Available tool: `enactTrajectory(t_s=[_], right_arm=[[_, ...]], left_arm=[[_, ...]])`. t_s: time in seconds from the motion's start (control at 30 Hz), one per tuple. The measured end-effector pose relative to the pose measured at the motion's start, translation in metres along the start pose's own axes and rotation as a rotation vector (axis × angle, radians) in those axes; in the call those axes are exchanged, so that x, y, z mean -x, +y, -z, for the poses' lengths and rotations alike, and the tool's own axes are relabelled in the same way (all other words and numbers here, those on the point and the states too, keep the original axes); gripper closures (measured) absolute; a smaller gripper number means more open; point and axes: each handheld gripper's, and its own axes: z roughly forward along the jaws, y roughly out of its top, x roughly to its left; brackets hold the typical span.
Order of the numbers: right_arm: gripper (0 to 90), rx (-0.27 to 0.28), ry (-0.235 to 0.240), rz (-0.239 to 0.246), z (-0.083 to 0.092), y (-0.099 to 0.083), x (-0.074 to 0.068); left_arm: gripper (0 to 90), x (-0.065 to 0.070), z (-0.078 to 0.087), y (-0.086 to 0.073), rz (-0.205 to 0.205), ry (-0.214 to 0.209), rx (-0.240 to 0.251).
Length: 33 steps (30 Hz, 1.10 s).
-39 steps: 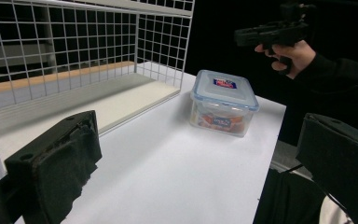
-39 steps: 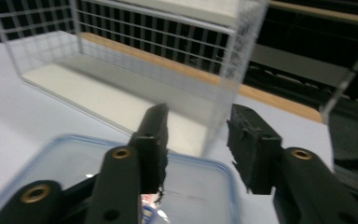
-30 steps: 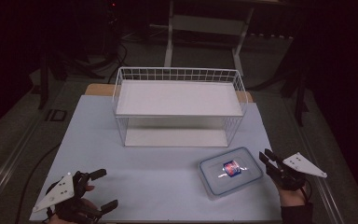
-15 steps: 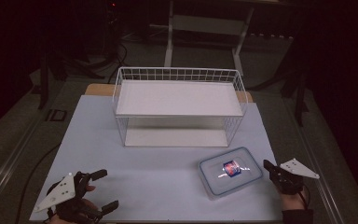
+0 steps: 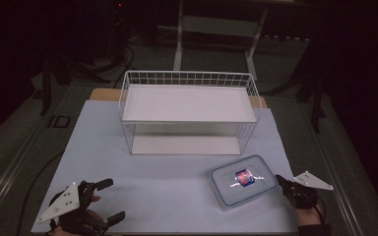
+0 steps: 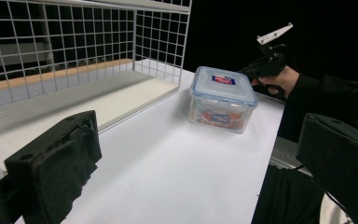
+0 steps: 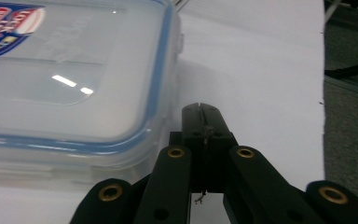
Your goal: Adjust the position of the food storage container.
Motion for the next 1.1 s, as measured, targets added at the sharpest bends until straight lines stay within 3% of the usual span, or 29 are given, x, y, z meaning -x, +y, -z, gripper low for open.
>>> enactTrajectory(t_s=[0.27,0.57,0.83,1.1], right_arm=[[90.0,0.0,0.012,-0.025,0.002,-0.002,-0.002],[90.0,-0.01,0.054,-0.002,0.003,-0.001,-0.013],[90.0,-0.024,0.112,0.047,0.005,0.0,-0.03],[90.0,-0.026,0.12,0.043,0.007,0.0,-0.028]], left_arm=[[0.0,0.0,0.0,0.0,-0.005,-0.002,-0.004],[0.0,0.001,-0.001,0.0,-0.007,-0.005,-0.006],[0.0,0.001,-0.002,0.0,-0.006,-0.01,-0.01],[0.0,0.001,-0.001,0.0,-0.01,-0.009,-0.01]])
